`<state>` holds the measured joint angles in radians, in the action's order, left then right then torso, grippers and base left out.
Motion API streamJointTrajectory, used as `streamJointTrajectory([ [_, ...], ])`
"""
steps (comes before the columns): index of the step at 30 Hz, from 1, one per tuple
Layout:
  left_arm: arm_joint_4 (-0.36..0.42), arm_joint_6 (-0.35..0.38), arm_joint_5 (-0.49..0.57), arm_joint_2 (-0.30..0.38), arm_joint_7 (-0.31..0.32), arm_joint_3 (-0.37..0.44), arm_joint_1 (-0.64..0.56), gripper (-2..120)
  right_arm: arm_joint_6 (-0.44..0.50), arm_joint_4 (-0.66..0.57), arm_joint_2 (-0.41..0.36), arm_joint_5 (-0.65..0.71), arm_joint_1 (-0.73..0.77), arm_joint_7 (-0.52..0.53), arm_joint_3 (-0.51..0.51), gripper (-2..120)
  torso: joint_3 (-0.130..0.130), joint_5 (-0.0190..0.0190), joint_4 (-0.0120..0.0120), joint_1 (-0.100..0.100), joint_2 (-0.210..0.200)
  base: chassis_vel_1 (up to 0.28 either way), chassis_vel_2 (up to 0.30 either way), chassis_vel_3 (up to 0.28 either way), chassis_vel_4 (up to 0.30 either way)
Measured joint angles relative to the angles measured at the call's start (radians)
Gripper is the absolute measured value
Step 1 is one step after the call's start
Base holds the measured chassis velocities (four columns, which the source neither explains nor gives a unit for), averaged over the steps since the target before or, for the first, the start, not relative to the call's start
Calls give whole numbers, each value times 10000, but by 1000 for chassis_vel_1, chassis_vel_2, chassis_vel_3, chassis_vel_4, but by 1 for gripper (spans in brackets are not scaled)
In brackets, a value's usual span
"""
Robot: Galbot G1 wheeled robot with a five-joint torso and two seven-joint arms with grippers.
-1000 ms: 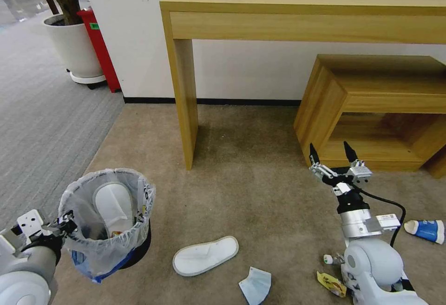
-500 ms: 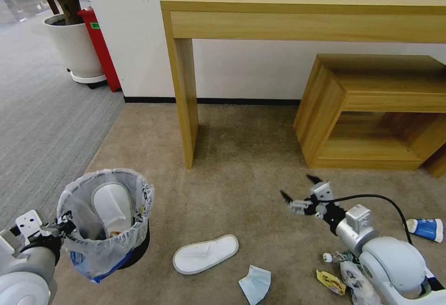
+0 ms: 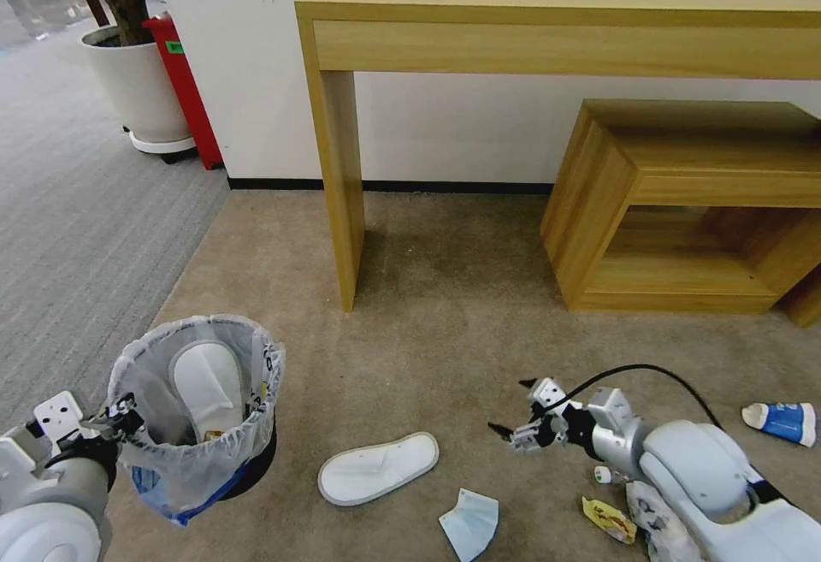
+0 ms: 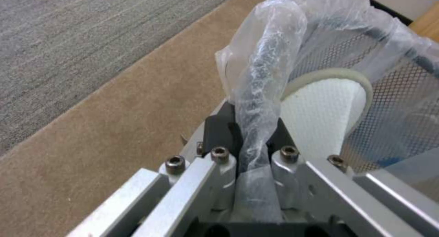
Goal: Pick up the trash bin and place the garbage on the floor into it.
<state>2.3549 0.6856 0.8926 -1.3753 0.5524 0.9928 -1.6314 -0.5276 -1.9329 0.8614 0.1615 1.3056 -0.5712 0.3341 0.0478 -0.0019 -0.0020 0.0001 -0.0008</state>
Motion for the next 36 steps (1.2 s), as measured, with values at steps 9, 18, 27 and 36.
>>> streamJointTrajectory([
  [9, -32, -2, -279, -207, 31, -96, 30, 3, 27, 1510, -24, -1300, -651, -1098, -1458, 100, 0, -3, -1, 0, 0, 0, 0, 0, 0],
  [18, -27, -24, -429, -340, 24, -130, -139, 3, 629, 2824, 591, -2345, -1078, -1312, -2256, 100, 0, 0, -1, 0, 0, 0, 0, 0, 0],
  [27, -12, -26, -455, -370, 22, -122, -139, 3, 1043, 3357, 853, -2839, -1315, -1611, -2531, 98, 0, -2, -1, 0, 0, 0, 0, 0, 0],
  [36, -85, -37, -456, -333, 16, -72, -136, 3, 1766, 4193, 1188, -3754, -1360, -1993, -2831, 97, 0, -2, -1, 0, 0, 0, 0, 0, 0],
])
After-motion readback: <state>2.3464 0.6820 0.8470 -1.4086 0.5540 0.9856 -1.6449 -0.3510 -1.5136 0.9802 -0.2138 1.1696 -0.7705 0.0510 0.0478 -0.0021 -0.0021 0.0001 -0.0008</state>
